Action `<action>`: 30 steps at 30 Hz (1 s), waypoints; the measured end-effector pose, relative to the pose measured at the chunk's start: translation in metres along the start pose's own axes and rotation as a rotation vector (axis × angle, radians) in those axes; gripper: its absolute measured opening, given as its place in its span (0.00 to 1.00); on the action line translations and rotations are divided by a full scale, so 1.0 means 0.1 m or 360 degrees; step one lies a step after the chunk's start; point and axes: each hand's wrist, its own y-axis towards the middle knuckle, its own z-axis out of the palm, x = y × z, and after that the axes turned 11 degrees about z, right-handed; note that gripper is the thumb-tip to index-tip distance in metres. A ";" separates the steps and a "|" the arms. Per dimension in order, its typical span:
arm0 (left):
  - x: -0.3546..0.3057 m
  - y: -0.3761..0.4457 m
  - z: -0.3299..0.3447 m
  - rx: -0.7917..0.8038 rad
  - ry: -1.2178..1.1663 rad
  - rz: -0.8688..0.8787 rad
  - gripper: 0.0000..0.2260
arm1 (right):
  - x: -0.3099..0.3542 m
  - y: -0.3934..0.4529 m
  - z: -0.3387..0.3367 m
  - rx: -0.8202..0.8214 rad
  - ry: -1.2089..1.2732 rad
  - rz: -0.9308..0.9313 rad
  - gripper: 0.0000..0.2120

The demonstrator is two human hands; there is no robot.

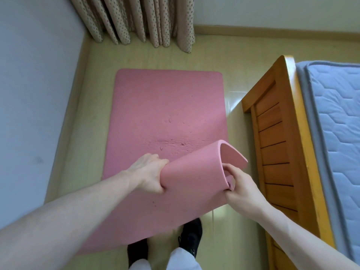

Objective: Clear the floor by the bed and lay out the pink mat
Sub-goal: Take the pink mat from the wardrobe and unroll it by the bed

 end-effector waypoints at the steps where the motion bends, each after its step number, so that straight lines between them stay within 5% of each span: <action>1: -0.06 -0.08 0.02 -0.0066 0.0037 -0.0020 0.23 | 0.07 -0.05 -0.03 0.0036 0.0165 0.0074 0.30; 6: -0.34 -0.46 0.28 -0.0291 -0.0074 -0.0061 0.26 | 0.45 -0.25 -0.05 0.0057 0.1045 0.0489 0.27; 8: -0.47 -0.63 0.43 -0.0288 -0.0073 -0.0057 0.28 | 0.55 -0.33 0.00 0.0009 0.1253 0.0631 0.19; 11: -0.72 -0.89 0.64 -0.0305 -0.0048 -0.0062 0.28 | 0.74 -0.42 0.07 -0.0020 0.1028 0.0749 0.27; 15: -0.82 -1.25 0.90 -0.0348 -0.0101 -0.0100 0.31 | 0.96 -0.70 0.32 -0.0181 0.0452 0.0489 0.12; 21: -0.64 -1.70 1.10 -0.0280 -0.0189 -0.0063 0.36 | 0.78 -1.28 0.62 -0.0321 0.0479 0.0456 0.14; 30: -0.57 -2.33 1.35 -0.0463 -0.0245 -0.0556 0.37 | 0.35 -2.03 0.72 -0.0181 0.0374 0.0400 0.09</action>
